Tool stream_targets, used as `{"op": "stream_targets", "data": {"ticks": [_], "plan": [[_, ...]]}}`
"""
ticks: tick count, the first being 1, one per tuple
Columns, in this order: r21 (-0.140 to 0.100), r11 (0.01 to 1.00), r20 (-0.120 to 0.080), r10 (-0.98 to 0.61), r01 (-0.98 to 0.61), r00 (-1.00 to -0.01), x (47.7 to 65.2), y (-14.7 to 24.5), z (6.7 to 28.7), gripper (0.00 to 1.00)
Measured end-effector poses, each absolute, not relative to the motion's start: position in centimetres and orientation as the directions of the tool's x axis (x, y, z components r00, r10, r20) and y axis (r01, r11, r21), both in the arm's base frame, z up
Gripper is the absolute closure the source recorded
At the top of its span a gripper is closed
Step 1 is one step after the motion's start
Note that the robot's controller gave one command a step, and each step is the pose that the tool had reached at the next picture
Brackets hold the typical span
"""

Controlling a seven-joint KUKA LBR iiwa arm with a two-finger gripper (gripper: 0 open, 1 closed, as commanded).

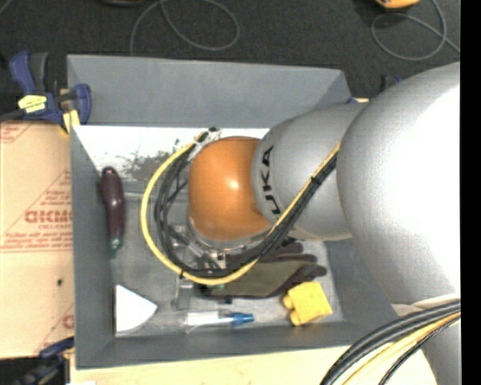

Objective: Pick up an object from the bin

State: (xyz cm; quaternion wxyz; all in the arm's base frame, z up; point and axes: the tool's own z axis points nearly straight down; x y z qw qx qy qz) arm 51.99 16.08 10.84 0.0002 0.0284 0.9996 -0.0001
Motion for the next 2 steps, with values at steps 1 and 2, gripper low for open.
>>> {"op": "stream_targets", "data": {"ticks": [1, 2], "plan": [[0.003, 0.998, 0.0, 0.055, 0.055, -0.999, 52.8, 13.4, 11.3, 0.0], [0.0, 1.0, -0.005, 0.01, 0.01, -1.0, 50.9, 10.8, 9.2, 0.0]]}}
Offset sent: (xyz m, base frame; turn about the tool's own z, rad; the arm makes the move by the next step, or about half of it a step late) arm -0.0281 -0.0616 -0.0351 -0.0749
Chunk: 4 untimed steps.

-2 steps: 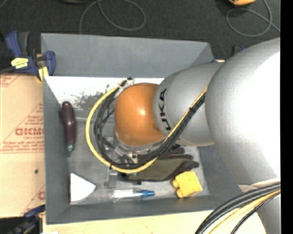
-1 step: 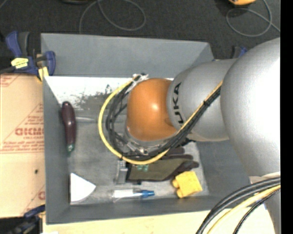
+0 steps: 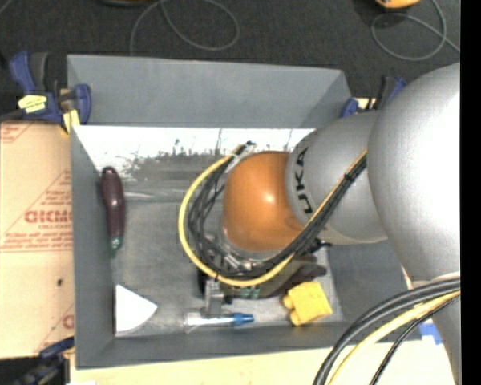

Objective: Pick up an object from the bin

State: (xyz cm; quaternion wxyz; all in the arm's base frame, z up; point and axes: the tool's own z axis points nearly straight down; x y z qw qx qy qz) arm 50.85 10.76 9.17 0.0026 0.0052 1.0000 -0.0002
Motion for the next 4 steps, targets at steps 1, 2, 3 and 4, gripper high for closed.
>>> {"op": "stream_targets", "data": {"ticks": [1, 2, 3, 4], "plan": [[0.003, 1.0, 0.004, 0.005, 0.005, -1.0, 51.8, 7.5, 10.2, 0.0], [0.002, 0.997, -0.007, 0.074, 0.074, -0.997, 53.1, 5.1, 7.1, 1.0], [0.002, 0.997, -0.007, 0.075, 0.074, -0.997, 53.1, 5.1, 7.1, 1.0], [0.003, 0.996, -0.008, 0.088, 0.088, -0.996, 52.9, 5.1, 8.0, 1.0]]}}
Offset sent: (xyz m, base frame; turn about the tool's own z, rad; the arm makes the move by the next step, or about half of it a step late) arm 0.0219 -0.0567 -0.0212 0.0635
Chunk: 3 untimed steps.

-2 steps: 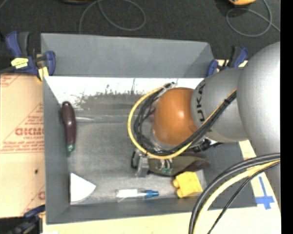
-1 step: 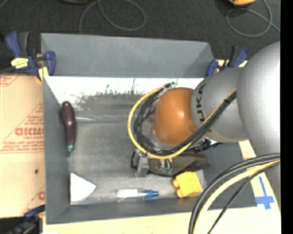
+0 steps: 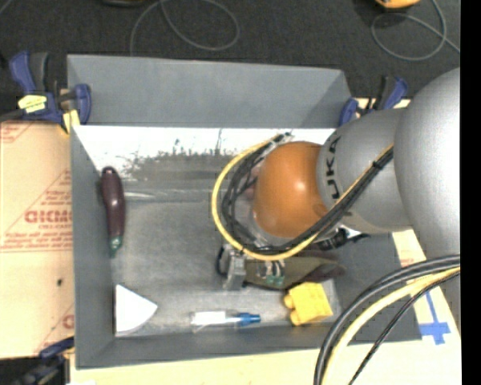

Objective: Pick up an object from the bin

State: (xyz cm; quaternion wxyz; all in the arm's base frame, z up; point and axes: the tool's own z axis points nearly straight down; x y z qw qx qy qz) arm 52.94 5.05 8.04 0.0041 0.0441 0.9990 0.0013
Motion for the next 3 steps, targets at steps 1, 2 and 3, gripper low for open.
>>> {"op": "stream_targets", "data": {"ticks": [1, 2, 3], "plan": [[0.003, 0.996, -0.01, 0.093, 0.093, -0.996, 53.1, 4.5, 8.2, 1.0], [0.005, 0.996, -0.01, 0.091, 0.091, -0.996, 52.8, 4.9, 18.6, 1.0], [0.005, 0.996, -0.01, 0.092, 0.092, -0.996, 52.8, 4.9, 18.6, 1.0]]}}
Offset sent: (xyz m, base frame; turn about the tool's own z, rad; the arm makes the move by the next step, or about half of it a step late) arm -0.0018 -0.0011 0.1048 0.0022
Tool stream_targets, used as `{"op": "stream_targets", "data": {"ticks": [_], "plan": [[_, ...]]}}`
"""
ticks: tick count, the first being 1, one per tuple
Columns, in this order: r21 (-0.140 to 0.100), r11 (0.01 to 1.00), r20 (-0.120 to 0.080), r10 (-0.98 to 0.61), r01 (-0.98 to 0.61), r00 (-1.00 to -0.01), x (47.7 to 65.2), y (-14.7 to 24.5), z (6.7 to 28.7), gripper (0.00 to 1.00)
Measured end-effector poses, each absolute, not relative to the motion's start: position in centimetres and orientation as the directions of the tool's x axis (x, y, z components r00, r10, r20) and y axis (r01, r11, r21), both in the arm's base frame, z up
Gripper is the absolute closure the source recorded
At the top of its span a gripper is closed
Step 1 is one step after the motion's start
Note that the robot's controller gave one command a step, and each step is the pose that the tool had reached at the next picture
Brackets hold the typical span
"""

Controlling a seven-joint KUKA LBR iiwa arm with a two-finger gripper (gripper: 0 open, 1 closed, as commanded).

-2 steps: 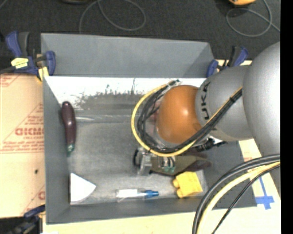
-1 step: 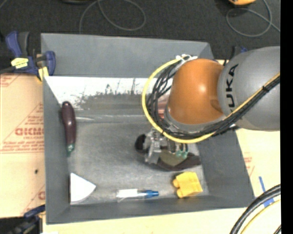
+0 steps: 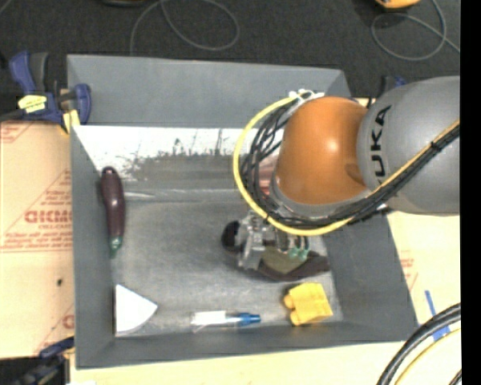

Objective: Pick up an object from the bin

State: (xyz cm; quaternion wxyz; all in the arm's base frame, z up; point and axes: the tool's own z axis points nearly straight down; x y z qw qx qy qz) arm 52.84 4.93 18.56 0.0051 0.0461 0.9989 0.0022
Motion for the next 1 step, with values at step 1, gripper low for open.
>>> {"op": "stream_targets", "data": {"ticks": [1], "plan": [[0.007, 0.993, -0.013, 0.114, 0.114, -0.993, 52.83, 5.13, 27.3, 1.0]]}}
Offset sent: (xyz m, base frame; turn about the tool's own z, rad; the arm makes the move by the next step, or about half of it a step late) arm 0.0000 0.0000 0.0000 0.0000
